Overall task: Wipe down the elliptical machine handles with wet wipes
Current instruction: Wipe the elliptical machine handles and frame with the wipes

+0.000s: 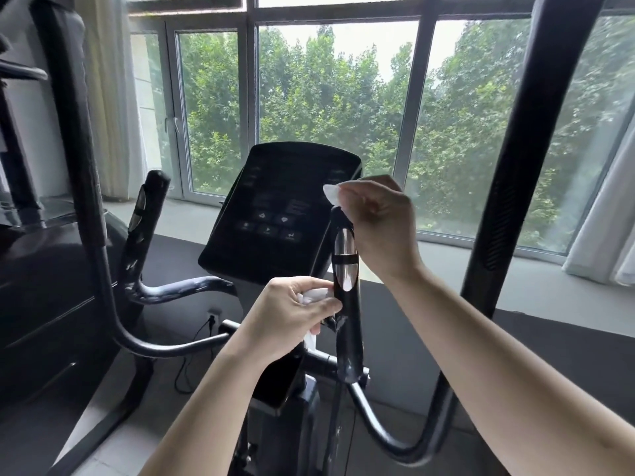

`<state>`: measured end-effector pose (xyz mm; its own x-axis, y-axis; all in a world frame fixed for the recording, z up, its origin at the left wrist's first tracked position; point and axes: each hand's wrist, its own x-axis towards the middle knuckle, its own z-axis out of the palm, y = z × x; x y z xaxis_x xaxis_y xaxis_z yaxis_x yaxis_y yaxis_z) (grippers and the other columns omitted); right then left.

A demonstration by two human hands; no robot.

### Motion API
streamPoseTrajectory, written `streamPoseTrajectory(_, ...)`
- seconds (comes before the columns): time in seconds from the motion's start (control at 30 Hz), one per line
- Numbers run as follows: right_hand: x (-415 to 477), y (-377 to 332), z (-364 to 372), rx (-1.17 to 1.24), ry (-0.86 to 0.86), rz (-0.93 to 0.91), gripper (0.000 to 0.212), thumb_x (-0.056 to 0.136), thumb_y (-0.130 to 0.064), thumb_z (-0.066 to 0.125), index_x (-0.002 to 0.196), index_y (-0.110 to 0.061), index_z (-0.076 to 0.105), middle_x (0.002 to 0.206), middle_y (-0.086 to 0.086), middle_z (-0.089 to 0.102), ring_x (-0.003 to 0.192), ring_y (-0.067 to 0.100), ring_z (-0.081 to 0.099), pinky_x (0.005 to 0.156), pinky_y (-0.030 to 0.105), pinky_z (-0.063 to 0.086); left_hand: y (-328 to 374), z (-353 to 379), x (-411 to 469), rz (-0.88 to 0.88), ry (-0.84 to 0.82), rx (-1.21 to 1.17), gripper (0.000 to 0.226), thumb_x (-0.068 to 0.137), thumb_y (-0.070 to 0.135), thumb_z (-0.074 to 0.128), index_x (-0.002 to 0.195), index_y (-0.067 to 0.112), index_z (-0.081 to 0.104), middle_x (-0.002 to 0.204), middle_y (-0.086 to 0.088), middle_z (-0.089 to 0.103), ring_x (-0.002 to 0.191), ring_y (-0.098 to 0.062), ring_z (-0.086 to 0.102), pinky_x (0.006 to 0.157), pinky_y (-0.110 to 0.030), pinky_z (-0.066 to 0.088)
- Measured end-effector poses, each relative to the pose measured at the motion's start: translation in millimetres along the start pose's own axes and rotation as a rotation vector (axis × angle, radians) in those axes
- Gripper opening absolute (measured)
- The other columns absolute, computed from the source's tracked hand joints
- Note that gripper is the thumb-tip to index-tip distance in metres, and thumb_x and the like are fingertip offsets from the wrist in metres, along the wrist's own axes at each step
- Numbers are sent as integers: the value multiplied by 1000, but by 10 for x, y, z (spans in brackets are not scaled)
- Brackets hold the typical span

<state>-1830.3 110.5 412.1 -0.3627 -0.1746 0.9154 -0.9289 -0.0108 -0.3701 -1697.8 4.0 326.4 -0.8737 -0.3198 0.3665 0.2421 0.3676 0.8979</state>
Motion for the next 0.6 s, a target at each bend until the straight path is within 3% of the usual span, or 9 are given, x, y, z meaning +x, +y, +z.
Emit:
streamPoseTrajectory(0.13, -315, 42, -74, 99, 73, 88, 14, 93, 1, 72, 96, -11, 79, 95, 6, 68, 87, 13, 67, 76, 18, 49, -21, 17, -23, 3, 7, -19, 11, 89, 25, 80, 99, 30, 81, 63, -7, 63, 57, -13, 56, 70, -32, 50)
streamPoseTrajectory(0.3, -852, 101, -212, 71, 64, 114, 22, 90, 11, 72, 98, -9, 77, 92, 8, 68, 85, 9, 65, 79, 14, 48, -84, 17, -49, -13, 27, -13, 18, 91, 27, 78, 109, 26, 79, 58, 7, 65, 55, -8, 58, 69, -15, 47)
streamPoseTrajectory(0.37, -1159, 167, -293, 51, 3, 145, 27, 89, 13, 71, 96, -12, 75, 92, 8, 68, 86, 8, 66, 77, 18, 52, -113, 22, -83, -5, 20, -5, 16, 92, 28, 77, 107, 26, 79, 57, 8, 64, 55, -8, 58, 68, -12, 46)
streamPoseTrajectory(0.47, -1443, 193, -400, 93, -63, 266, 23, 89, 8, 75, 91, -15, 77, 91, 3, 70, 84, 16, 69, 74, 32, 58, -132, 51, -121, -1, 13, -21, 14, 93, 23, 74, 106, 21, 79, 56, 15, 65, 52, -6, 54, 62, -11, 46)
streamPoseTrajectory(0.6, -1281, 81, -371, 109, -31, 236, 14, 90, -2, 77, 96, -14, 80, 91, 3, 70, 79, 19, 67, 70, 30, 55, -127, 77, -126, -13, 29, -35, 12, 92, 22, 75, 103, 20, 79, 57, 17, 66, 52, -4, 54, 60, -11, 46)
